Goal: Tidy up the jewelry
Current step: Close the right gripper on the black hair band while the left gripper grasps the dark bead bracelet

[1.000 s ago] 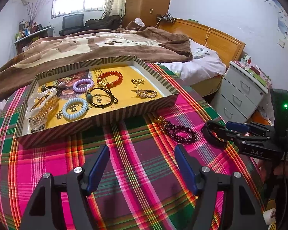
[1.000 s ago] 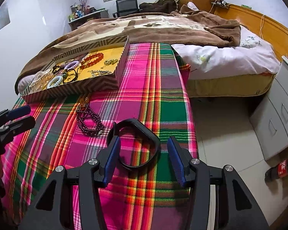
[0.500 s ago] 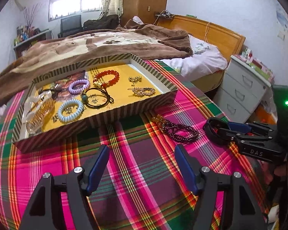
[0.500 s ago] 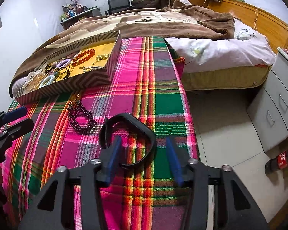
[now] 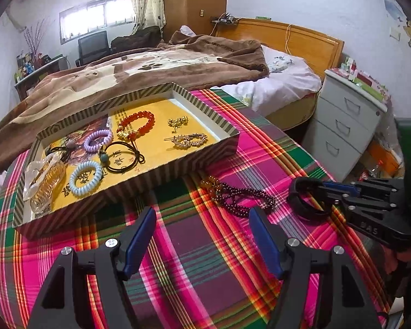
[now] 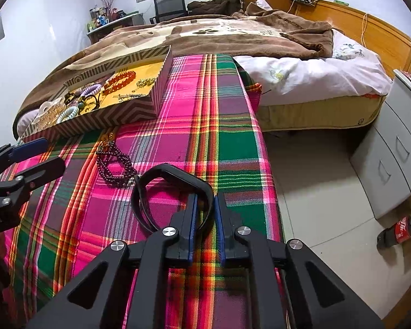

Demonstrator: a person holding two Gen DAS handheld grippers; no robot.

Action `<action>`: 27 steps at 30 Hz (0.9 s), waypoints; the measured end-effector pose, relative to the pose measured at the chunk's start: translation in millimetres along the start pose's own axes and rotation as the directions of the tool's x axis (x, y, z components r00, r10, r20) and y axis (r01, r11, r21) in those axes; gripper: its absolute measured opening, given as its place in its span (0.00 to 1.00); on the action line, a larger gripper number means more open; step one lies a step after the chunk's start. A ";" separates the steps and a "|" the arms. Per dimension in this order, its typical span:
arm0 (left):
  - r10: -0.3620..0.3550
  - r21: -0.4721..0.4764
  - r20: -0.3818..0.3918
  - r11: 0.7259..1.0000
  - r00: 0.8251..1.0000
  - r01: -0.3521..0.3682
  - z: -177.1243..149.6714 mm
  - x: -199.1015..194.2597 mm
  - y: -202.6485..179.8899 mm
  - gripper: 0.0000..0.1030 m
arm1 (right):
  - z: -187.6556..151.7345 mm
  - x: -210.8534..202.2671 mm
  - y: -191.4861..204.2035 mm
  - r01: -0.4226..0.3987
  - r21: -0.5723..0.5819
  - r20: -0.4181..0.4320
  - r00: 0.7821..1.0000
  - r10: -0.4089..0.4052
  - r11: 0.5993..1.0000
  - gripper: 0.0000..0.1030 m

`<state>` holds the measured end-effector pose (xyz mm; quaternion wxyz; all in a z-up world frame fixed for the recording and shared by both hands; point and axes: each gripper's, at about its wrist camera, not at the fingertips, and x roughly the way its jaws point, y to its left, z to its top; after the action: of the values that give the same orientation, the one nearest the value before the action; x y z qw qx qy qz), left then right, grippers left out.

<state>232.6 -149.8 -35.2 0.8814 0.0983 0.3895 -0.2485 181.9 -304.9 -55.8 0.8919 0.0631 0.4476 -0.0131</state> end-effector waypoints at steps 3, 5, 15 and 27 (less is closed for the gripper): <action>0.002 0.011 -0.006 1.000 1.000 -0.002 3.2 6.8 -3.4 0.68 | -0.7 -3.5 -2.5 -0.011 0.011 0.012 1.000 0.011 1.000 0.11; 0.001 0.020 -0.013 1.000 1.000 -0.001 5.3 13.6 -7.2 0.68 | -1.2 -7.3 -4.9 -0.013 0.017 0.024 1.000 0.013 1.000 0.11; -0.010 0.011 -0.102 1.000 0.995 0.011 18.6 66.3 -19.2 0.73 | 0.5 -31.5 -17.1 -0.019 0.051 0.084 0.996 0.014 0.999 0.11; -0.017 0.081 -0.086 0.996 0.996 0.024 28.0 71.7 -37.8 0.28 | 3.7 -31.9 -18.6 -0.029 0.058 0.103 0.994 0.022 0.998 0.11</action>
<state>272.1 -218.3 -68.2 0.8566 0.1408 0.4174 -0.2687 164.3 -324.9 -30.0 0.9114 0.0946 0.4000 -0.0182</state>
